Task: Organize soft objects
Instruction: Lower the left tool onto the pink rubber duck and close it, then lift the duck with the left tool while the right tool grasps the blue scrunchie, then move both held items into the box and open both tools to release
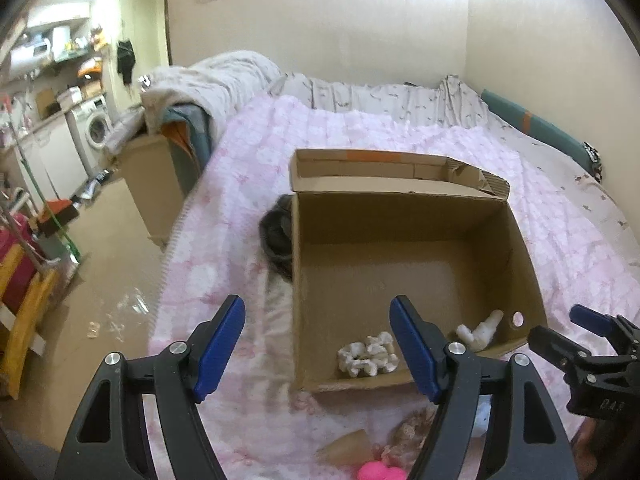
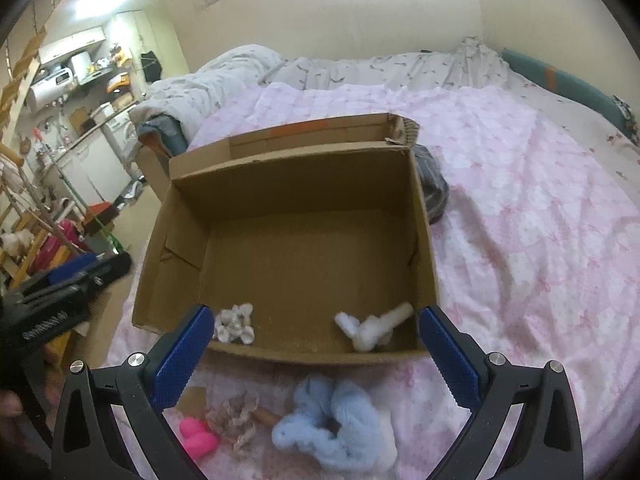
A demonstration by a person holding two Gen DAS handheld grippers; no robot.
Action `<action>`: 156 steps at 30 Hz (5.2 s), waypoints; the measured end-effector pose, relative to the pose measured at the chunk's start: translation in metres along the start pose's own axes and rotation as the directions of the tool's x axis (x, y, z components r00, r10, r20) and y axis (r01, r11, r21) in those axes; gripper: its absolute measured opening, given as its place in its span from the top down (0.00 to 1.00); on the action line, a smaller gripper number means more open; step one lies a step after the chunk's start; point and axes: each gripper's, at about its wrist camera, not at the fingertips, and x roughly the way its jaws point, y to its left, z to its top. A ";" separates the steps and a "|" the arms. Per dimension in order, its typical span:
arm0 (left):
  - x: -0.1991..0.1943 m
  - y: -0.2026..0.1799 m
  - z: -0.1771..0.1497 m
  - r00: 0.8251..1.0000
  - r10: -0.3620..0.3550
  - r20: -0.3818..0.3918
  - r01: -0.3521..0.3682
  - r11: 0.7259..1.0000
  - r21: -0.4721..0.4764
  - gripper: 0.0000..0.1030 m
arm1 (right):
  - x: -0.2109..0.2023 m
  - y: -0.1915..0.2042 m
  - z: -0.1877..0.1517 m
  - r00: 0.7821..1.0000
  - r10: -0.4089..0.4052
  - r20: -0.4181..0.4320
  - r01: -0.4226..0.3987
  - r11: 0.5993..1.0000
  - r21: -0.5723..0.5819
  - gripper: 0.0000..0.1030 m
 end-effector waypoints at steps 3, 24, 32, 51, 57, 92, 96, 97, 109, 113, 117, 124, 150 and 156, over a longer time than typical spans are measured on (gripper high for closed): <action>-0.011 0.004 -0.011 1.000 0.000 0.004 0.000 1.000 -0.009 0.30 | -0.005 -0.005 -0.008 1.000 -0.014 -0.016 0.015 0.999 0.035 0.00; -0.019 0.025 -0.054 0.988 0.042 -0.146 -0.050 0.998 -0.048 0.30 | -0.046 -0.017 -0.040 1.000 -0.016 -0.021 0.017 0.996 0.084 0.00; 0.016 0.053 -0.066 0.943 0.008 -0.333 -0.073 0.980 -0.184 0.30 | -0.042 -0.019 -0.044 0.997 0.074 -0.025 -0.071 0.993 0.099 0.00; 0.068 -0.046 -0.124 0.775 -0.156 -0.612 0.219 0.975 0.029 0.58 | -0.012 -0.044 -0.048 0.990 0.018 -0.139 0.017 0.970 0.243 0.00; 0.054 -0.042 -0.121 0.786 -0.176 -0.592 0.230 0.973 0.016 0.60 | -0.009 -0.050 -0.048 0.988 0.018 -0.153 0.025 0.962 0.274 0.00; 0.028 -0.003 -0.087 0.891 -0.113 -0.439 0.091 0.993 -0.071 0.60 | 0.079 0.004 -0.064 0.905 -0.066 -0.421 0.066 0.998 -0.014 0.34; 0.028 -0.003 -0.087 0.893 -0.106 -0.437 0.088 0.994 -0.062 0.60 | 0.074 0.002 -0.060 0.915 -0.030 -0.402 0.039 0.999 0.012 0.56; 0.028 -0.003 -0.087 0.894 -0.103 -0.436 0.085 0.994 -0.061 0.60 | 0.071 0.000 -0.059 0.922 -0.013 -0.386 0.023 0.999 0.022 0.57; 0.021 0.007 -0.084 0.918 -0.083 -0.388 0.059 0.996 -0.073 0.60 | 0.003 0.010 -0.044 0.954 0.187 -0.234 -0.187 0.982 0.023 0.60; 0.010 0.010 -0.076 0.931 -0.094 -0.352 0.067 0.994 -0.087 0.60 | -0.010 0.016 -0.046 0.953 0.207 -0.221 -0.211 0.977 0.001 0.60; -0.008 0.022 -0.061 0.948 -0.128 -0.290 0.090 0.986 -0.139 0.60 | -0.024 0.014 -0.036 0.959 0.191 -0.209 -0.192 0.981 0.016 0.60; -0.021 0.020 -0.026 0.963 -0.136 -0.232 0.112 0.987 -0.114 0.60 | -0.045 0.024 -0.019 0.972 0.194 -0.131 -0.193 0.981 0.020 0.60; 0.086 -0.020 0.022 0.974 -0.102 -0.203 0.112 0.993 0.040 0.60 | 0.058 0.008 0.049 0.979 0.144 -0.145 -0.150 0.988 -0.032 0.60; 0.096 -0.016 0.011 0.963 -0.121 -0.241 0.126 0.992 0.007 0.60 | 0.075 0.007 0.030 0.969 0.152 -0.194 -0.162 0.986 -0.038 0.60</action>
